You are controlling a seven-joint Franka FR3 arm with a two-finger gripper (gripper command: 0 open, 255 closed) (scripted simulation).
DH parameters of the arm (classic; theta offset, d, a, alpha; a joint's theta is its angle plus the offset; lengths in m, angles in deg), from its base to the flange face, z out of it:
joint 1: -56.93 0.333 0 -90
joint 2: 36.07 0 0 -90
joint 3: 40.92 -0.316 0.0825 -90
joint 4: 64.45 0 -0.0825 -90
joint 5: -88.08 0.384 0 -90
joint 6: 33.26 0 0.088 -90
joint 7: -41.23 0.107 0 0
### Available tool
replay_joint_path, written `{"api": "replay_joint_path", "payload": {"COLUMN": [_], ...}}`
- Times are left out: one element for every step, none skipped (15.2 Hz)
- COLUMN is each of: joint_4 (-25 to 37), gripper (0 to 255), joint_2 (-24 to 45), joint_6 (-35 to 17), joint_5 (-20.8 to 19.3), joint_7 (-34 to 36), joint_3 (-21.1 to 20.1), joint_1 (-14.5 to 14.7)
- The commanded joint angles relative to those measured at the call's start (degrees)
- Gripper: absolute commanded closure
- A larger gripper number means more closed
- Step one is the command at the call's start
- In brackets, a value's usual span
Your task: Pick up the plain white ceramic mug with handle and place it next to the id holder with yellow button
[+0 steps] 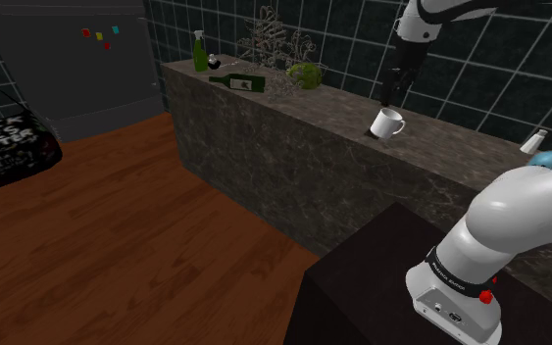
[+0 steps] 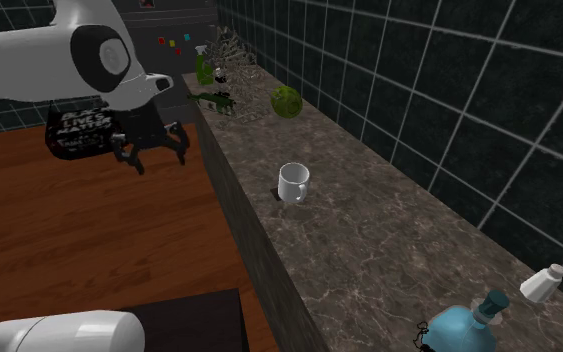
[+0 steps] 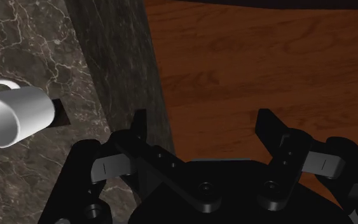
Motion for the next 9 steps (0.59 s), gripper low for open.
{"api": "replay_joint_path", "payload": {"joint_4": [0.7, 1.1, 1.5, 2.1, 2.7, 3.4, 4.1, 5.0, 5.9], "gripper": [0, 0, 0, 0, 0, 0, 0, 0, 0], "joint_2": [2.8, 4.2, 5.7, 7.2, 8.8, 10.4, 12.2, 14.0, 15.8], "joint_6": [-2.3, -3.4, -4.5, -5.6, -6.6, -7.6, -8.7, -9.6, -10.6], "joint_5": [-0.9, -1.2, -1.4, -1.6, -1.6, -1.6, -1.5, -1.3, -1.0], "joint_7": [-3.1, -4.6, -6.0, -7.5, -9.0, -10.5, -12.1, -13.6, -15.3], "joint_3": [2.6, 3.8, 5.0, 6.2, 7.4, 8.6, 9.8, 10.9, 12.1], "joint_1": [-0.5, -0.7, -0.9, -1.1, -1.2, -1.4, -1.5, -1.5, -1.6]}}
